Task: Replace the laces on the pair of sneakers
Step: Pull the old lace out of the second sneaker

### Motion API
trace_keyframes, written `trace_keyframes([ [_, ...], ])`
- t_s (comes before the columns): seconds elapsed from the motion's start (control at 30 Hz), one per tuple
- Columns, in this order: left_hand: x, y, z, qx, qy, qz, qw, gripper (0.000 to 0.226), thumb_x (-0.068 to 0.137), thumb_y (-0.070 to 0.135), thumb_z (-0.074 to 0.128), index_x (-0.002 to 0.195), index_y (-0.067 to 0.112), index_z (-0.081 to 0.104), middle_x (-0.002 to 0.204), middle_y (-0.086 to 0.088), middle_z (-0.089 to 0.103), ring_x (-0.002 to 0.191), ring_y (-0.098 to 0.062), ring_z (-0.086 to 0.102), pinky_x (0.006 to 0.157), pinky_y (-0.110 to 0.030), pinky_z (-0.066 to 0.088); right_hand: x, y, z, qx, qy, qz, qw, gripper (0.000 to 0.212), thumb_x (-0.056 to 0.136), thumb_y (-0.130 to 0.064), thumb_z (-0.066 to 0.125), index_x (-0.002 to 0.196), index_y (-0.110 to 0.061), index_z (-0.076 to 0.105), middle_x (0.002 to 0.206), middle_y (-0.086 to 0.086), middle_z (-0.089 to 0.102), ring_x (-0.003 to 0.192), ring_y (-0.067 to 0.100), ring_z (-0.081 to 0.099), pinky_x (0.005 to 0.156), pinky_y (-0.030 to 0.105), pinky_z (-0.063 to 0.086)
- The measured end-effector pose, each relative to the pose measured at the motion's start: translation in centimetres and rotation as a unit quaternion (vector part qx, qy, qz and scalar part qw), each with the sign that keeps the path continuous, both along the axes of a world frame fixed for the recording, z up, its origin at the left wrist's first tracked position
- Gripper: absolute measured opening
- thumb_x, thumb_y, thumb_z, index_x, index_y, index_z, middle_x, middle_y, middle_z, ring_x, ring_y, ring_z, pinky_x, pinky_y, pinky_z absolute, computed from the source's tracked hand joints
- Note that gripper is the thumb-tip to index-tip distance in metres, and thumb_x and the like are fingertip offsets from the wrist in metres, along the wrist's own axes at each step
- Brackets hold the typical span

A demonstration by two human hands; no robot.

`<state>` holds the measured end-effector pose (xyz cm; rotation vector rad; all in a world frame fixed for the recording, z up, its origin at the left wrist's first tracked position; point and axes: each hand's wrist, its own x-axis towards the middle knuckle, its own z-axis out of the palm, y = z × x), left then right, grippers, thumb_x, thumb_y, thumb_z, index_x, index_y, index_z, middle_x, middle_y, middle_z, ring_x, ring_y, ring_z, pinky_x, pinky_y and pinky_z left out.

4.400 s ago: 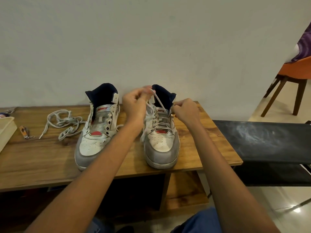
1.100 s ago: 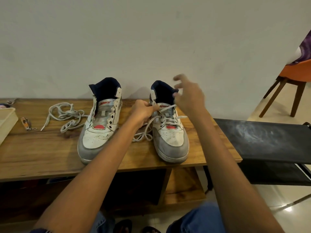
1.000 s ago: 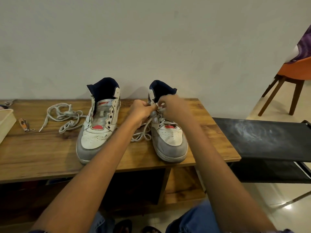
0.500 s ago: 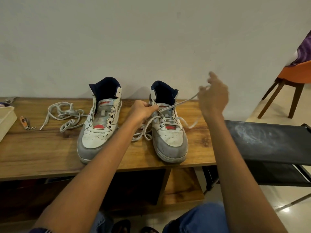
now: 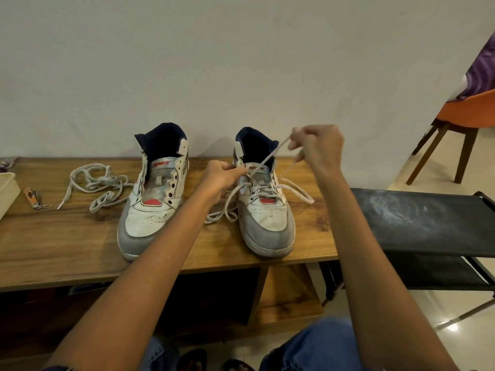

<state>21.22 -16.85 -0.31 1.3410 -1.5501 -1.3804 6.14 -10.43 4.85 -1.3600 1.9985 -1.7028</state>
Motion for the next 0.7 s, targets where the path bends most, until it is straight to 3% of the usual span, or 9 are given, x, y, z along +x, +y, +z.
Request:
trace_keyframes([
  [0.07, -0.2, 0.2, 0.1, -0.003, -0.004, -0.002, 1.000, 0.009, 0.085, 0.021, 0.066, 0.088, 0.014, 0.062, 0.093, -0.012, 0.069, 0.081, -0.027, 0.066, 0.079, -0.044, 0.056, -0.5, 0.6, 1.1, -0.115, -0.144, -0.072, 0.980, 0.026, 0.093, -0.014, 0.056, 0.069, -0.011, 0.065, 0.060, 0.002, 0.063, 0.032, 0.007, 0.046, 0.038, 0.020, 0.038],
  [0.13, -0.2, 0.1, -0.1, -0.011, -0.006, 0.002, 1.000, 0.008, 0.085, 0.021, 0.066, 0.085, 0.017, 0.060, 0.092, -0.010, 0.069, 0.084, -0.026, 0.067, 0.080, -0.044, 0.056, -1.0, 1.1, 2.3, -0.205, -0.265, -0.099, 0.937, 0.028, 0.094, -0.010, 0.054, 0.067, -0.010, 0.062, 0.061, 0.005, 0.061, 0.034, 0.008, 0.043, 0.036, 0.018, 0.033],
  [0.27, -0.3, 0.0, -0.3, -0.016, -0.007, 0.005, 1.000, 0.008, 0.085, 0.021, 0.066, 0.088, 0.015, 0.062, 0.085, -0.003, 0.067, 0.082, -0.022, 0.066, 0.079, -0.040, 0.057, -3.4, 3.0, 4.3, -0.327, -0.294, -0.152, 0.885, 0.027, 0.096, -0.014, 0.050, 0.072, -0.008, 0.061, 0.060, 0.004, 0.061, 0.034, 0.009, 0.046, 0.038, 0.020, 0.033],
  [0.33, -0.4, -0.1, -0.3, -0.015, -0.004, 0.008, 1.000, 0.015, 0.085, 0.021, 0.066, 0.096, 0.013, 0.063, 0.085, -0.002, 0.066, 0.081, -0.020, 0.065, 0.080, -0.039, 0.056, -4.3, 3.1, 4.1, -0.322, -0.284, -0.158, 0.889, 0.027, 0.097, -0.016, 0.050, 0.074, -0.009, 0.061, 0.063, 0.004, 0.062, 0.035, 0.009, 0.047, 0.038, 0.020, 0.034],
  [0.47, -0.8, 0.0, -0.3, -0.033, -0.030, 0.019, 0.999, 0.014, 0.084, 0.025, 0.067, 0.093, 0.015, 0.065, 0.083, -0.002, 0.067, 0.082, -0.022, 0.066, 0.082, -0.044, 0.056, -3.8, 0.7, -0.2, -0.138, -0.195, -0.144, 0.960, 0.025, 0.096, -0.018, 0.052, 0.072, -0.016, 0.061, 0.068, 0.002, 0.065, 0.039, 0.013, 0.054, 0.042, 0.024, 0.042],
  [0.53, -1.0, 0.0, -0.4, -0.033, -0.042, 0.026, 0.998, 0.017, 0.083, 0.028, 0.068, 0.094, 0.016, 0.065, 0.087, -0.004, 0.069, 0.086, -0.025, 0.067, 0.081, -0.046, 0.056, -3.4, -0.6, -2.5, 0.018, -0.098, -0.118, 0.988, 0.021, 0.096, -0.022, 0.051, 0.082, -0.014, 0.064, 0.074, 0.001, 0.066, 0.049, 0.017, 0.060, 0.056, 0.034, 0.054],
  [0.63, -1.4, -0.1, -0.8, -0.087, -0.079, 0.089, 0.989, 0.050, 0.078, 0.032, 0.071, 0.119, 0.010, 0.054, 0.112, 0.003, 0.059, 0.101, -0.016, 0.057, 0.085, -0.034, 0.050, -2.9, -1.6, -3.8, 0.259, 0.058, -0.064, 0.962, 0.026, 0.094, -0.028, 0.053, 0.094, -0.003, 0.061, 0.082, 0.006, 0.064, 0.058, 0.021, 0.062, 0.062, 0.035, 0.055],
  [0.7, -1.6, 0.2, -0.6, -0.214, -0.100, 0.139, 0.962, 0.054, 0.078, 0.028, 0.071, 0.122, 0.011, 0.046, 0.118, 0.003, 0.046, 0.108, -0.012, 0.042, 0.083, -0.020, 0.035, -2.1, -2.0, -3.5, 0.272, 0.113, -0.059, 0.954, 0.029, 0.091, -0.032, 0.055, 0.089, -0.003, 0.060, 0.087, 0.008, 0.066, 0.069, 0.027, 0.065, 0.060, 0.030, 0.050],
])
